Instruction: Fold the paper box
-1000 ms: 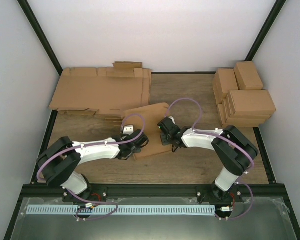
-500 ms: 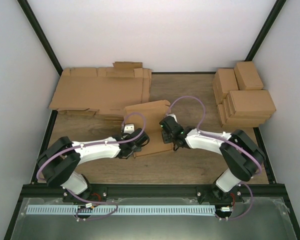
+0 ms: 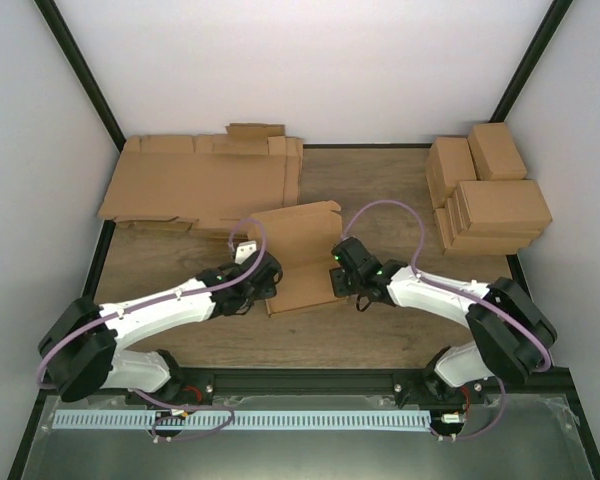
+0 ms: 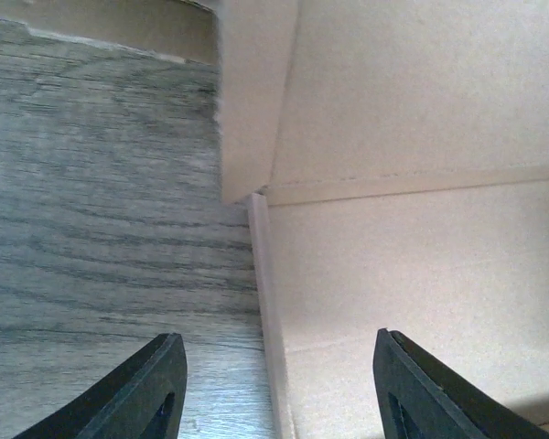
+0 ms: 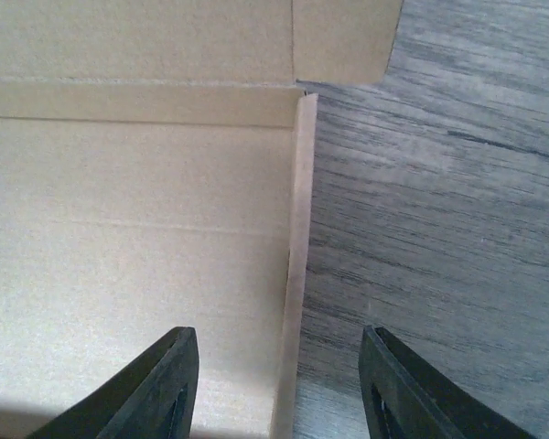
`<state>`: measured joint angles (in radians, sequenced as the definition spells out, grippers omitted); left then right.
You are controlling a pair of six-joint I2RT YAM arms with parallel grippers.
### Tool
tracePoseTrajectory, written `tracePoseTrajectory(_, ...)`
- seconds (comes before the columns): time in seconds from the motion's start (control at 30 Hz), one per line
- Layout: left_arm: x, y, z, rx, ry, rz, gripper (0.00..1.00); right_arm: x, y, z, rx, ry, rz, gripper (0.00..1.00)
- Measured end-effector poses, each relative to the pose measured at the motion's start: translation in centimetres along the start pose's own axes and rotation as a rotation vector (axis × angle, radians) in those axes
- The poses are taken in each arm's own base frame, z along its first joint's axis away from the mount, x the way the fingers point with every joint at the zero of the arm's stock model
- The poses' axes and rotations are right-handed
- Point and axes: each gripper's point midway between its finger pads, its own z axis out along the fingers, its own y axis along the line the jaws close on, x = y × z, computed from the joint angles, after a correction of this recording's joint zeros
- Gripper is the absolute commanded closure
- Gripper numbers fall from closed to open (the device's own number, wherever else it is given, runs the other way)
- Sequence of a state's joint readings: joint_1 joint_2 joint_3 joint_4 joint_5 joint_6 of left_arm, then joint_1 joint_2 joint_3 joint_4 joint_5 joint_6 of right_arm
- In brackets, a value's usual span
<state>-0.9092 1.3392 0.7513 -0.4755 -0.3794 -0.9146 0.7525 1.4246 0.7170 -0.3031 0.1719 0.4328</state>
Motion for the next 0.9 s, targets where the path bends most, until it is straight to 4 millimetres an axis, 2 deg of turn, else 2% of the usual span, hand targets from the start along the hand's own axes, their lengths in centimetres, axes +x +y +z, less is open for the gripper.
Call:
tracePoseTrajectory(0.03, -0.2, 0.2, -0.1, 0.009, -0.001, -0.008, 0.37, 0.1, 0.0, -0.1, -0.007, 0.006, 0.001, 0.46)
tracePoseTrajectory(0.13, -0.5, 0.8, -0.2, 0.019, 0.008, -0.015, 0.02, -0.1, 0.1, -0.4, -0.026, 0.005, 0.003, 0.43)
tracePoseTrajectory(0.17, -0.5, 1.0, -0.3, 0.020, 0.011, -0.021, 0.00, -0.1, 0.1, -0.5, -0.029, 0.006, 0.002, 0.42)
tracePoseTrajectory(0.27, -0.2, 1.4, -0.6, 0.026, 0.019, -0.022, 0.00, -0.1, 0.2, -1.1, -0.041, 0.005, 0.003, 0.34)
tracePoseTrajectory(0.33, -0.1, 1.6, -1.0, 0.037, 0.018, -0.028, 0.00, -0.3, 0.3, -1.6, -0.052, -0.003, 0.002, 0.21)
tracePoseTrajectory(0.4, -0.1, 1.8, -1.4, 0.050, 0.016, -0.034, 0.00, -0.5, 0.5, -2.2, -0.065, -0.016, 0.004, 0.03)
tracePoseTrajectory(0.43, -0.1, 1.8, -1.5, 0.059, 0.015, -0.037, 0.00, -0.7, 0.6, -2.4, -0.072, -0.023, 0.011, 0.01)
tracePoseTrajectory(0.73, -0.2, 1.6, -2.3, 0.121, 0.029, -0.040, 0.00, -1.2, 1.0, -3.3, -0.126, -0.038, 0.011, 0.00)
tracePoseTrajectory(0.9, -0.5, 2.9, -2.2, 0.163, 0.049, -0.099, 0.00, -2.4, 0.0, -3.9, -0.162, -0.059, 0.060, 0.00)
